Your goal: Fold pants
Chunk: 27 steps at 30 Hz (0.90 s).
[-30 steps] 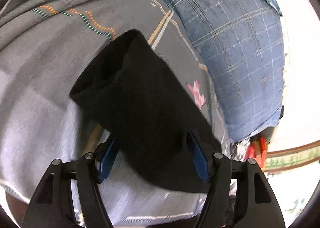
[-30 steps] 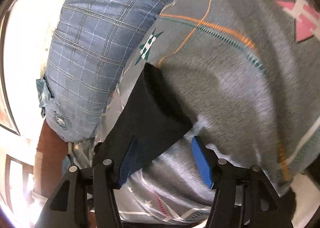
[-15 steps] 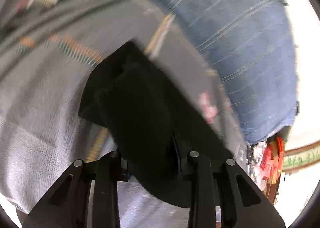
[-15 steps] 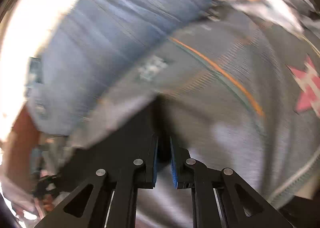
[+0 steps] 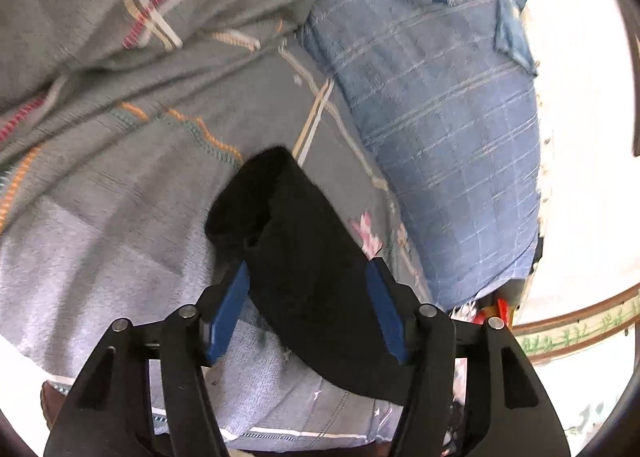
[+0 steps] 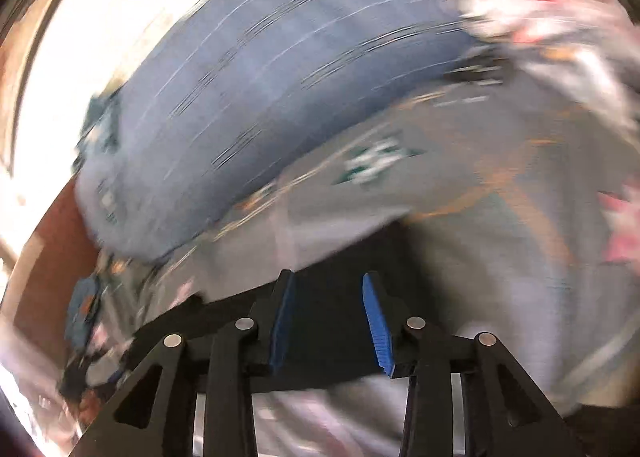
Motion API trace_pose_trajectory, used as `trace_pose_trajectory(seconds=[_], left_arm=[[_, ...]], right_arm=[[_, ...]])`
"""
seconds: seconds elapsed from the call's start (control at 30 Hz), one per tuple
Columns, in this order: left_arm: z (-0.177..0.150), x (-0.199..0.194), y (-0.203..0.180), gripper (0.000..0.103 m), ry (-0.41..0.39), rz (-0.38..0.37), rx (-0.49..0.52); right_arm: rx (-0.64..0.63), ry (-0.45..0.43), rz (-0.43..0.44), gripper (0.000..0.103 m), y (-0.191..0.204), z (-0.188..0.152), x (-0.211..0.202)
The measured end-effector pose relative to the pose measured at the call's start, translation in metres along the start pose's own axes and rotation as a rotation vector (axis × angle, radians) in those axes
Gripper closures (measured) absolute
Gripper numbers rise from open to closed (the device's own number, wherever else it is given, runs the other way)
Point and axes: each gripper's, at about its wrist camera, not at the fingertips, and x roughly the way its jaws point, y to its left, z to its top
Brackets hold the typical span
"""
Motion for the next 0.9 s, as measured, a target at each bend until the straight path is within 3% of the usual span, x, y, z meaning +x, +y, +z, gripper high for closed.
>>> trace_pose_trajectory(seconds=[0.17, 0.27, 0.43, 0.47, 0.53, 0.57, 0.63, 0.67, 0.73, 0.8, 0.83, 0.9], left_arm=[[0.002, 0.022, -0.007, 0.043, 0.032, -0.013, -0.012], [0.011, 0.023, -0.013, 0.043, 0.015, -0.018, -0.001], [0.021, 0.032, -0.015, 0.045, 0.023, 0.01, 0.014], [0.023, 0.032, -0.017, 0.046, 0.031, 0.007, 0.023], [0.026, 0.031, -0.027, 0.065, 0.028, -0.009, 0.068], [0.028, 0.03, -0.033, 0.082, 0.025, -0.02, 0.101], [0.03, 0.025, -0.046, 0.084, -0.005, -0.042, 0.176], [0.029, 0.023, -0.049, 0.084, -0.042, -0.024, 0.215], [0.03, 0.03, -0.046, 0.084, -0.091, 0.089, 0.28], [0.034, 0.052, -0.025, 0.084, -0.049, 0.251, 0.261], [0.036, 0.059, -0.011, 0.085, -0.018, 0.277, 0.231], [0.038, 0.051, 0.003, 0.09, -0.039, 0.228, 0.185]], right_arm=[[-0.155, 0.194, 0.141, 0.062, 0.083, -0.003, 0.088], [-0.272, 0.244, 0.11, 0.058, 0.127, -0.004, 0.131], [-0.414, 0.336, 0.028, 0.055, 0.166, -0.02, 0.188], [-0.464, 0.357, 0.025, 0.063, 0.171, -0.029, 0.193], [-0.593, 0.355, -0.023, 0.094, 0.185, -0.039, 0.196], [-0.618, 0.339, -0.017, 0.094, 0.19, -0.037, 0.194], [-0.597, 0.301, 0.01, 0.094, 0.188, -0.028, 0.184], [-0.586, 0.283, 0.019, 0.094, 0.187, -0.025, 0.18], [-0.596, 0.286, -0.007, 0.094, 0.184, -0.027, 0.187], [-0.623, 0.314, -0.061, 0.094, 0.177, -0.037, 0.202], [-0.625, 0.309, -0.062, 0.093, 0.179, -0.039, 0.206], [-0.604, 0.29, -0.046, 0.091, 0.18, -0.038, 0.202]])
